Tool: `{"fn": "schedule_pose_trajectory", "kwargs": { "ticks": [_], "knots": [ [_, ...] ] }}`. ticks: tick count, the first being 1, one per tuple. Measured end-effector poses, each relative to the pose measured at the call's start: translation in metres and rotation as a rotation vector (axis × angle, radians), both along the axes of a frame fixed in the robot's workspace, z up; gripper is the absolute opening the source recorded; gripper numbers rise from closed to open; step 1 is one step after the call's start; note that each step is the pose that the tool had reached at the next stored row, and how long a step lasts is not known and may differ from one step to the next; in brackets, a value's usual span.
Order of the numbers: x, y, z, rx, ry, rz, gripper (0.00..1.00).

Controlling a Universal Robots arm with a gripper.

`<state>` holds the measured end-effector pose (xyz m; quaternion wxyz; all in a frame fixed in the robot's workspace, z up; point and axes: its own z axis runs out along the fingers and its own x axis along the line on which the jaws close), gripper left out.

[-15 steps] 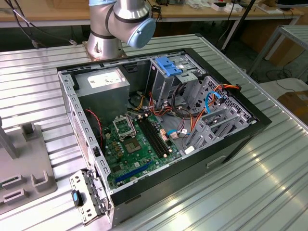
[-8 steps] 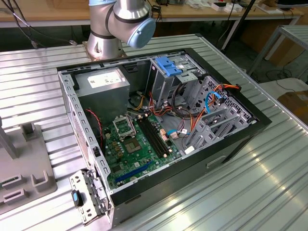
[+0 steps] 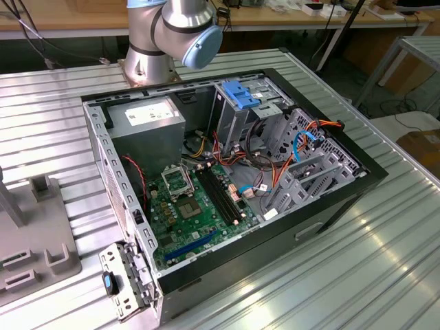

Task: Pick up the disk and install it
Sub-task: 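Pick up the disk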

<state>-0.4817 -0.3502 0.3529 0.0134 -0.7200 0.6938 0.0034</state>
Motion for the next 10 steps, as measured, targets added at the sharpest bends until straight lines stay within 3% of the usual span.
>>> {"fn": "schedule_pose_trajectory", "kwargs": {
  "ticks": [10],
  "knots": [
    [0.0,0.0,-0.0008,-0.0001,0.0001,0.0,0.6]
  ]
}}
